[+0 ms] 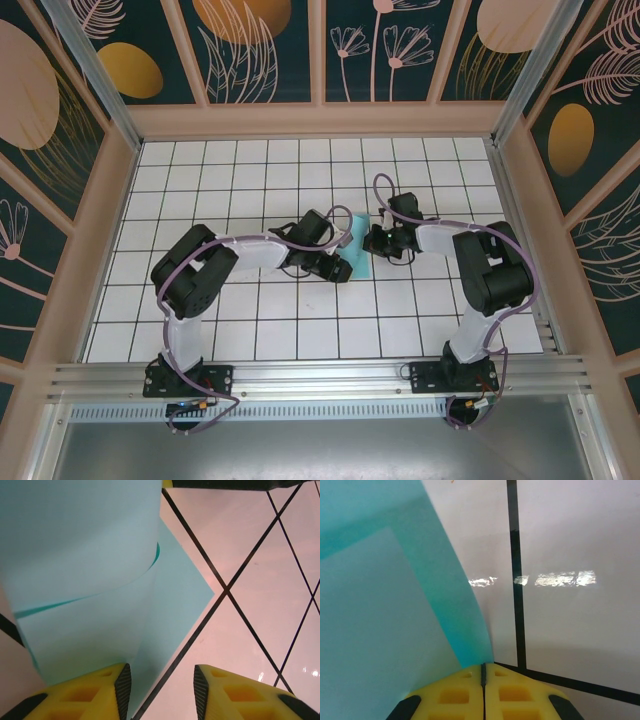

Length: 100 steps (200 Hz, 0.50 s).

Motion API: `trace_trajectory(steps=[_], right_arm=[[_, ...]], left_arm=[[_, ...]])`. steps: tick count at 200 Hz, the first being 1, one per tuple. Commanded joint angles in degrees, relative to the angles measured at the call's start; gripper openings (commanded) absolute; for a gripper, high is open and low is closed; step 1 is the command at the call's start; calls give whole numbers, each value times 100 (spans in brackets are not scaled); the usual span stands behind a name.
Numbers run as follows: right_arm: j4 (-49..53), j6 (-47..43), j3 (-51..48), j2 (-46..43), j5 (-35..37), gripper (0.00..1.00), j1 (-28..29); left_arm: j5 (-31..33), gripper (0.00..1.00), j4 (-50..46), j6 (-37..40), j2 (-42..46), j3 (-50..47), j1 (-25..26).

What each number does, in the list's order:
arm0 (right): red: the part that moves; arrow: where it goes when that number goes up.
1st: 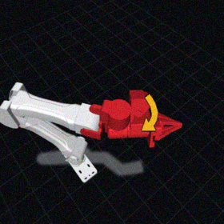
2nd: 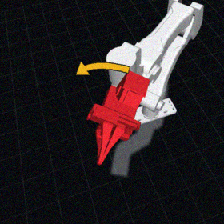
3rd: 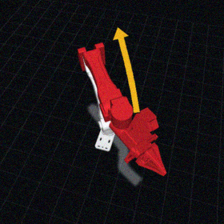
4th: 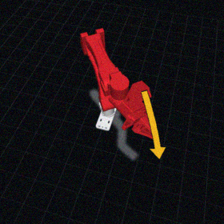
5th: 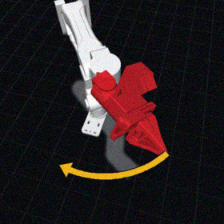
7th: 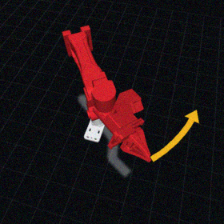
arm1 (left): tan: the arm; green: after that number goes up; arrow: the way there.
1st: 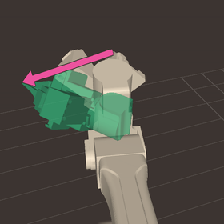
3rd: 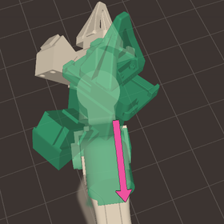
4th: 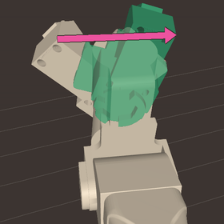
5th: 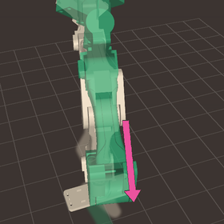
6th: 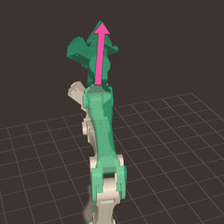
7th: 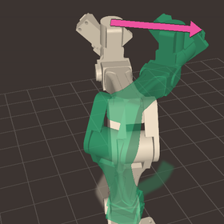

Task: Fold a paper plane with a square sheet of paper (fold left side to right side)
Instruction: Fold the triangle a second time at the center of the table.

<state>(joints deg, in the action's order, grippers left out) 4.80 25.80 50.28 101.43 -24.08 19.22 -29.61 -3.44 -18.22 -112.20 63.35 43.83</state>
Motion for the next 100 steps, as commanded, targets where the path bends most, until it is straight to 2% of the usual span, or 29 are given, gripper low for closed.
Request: trace_trajectory(steps=[1,46,100], right_arm=[[193,-35,88,140,322,8,-50],[193,-18,48,-307,316,13,-135],[285,-64,-17,-1000,190,36,-398]], left_arm=[[44,44,-601,-166,-58,201,-25],[228,48,-508,-474,-194,1092,-109],[511,50,-593,-648,64,1365,-369]])
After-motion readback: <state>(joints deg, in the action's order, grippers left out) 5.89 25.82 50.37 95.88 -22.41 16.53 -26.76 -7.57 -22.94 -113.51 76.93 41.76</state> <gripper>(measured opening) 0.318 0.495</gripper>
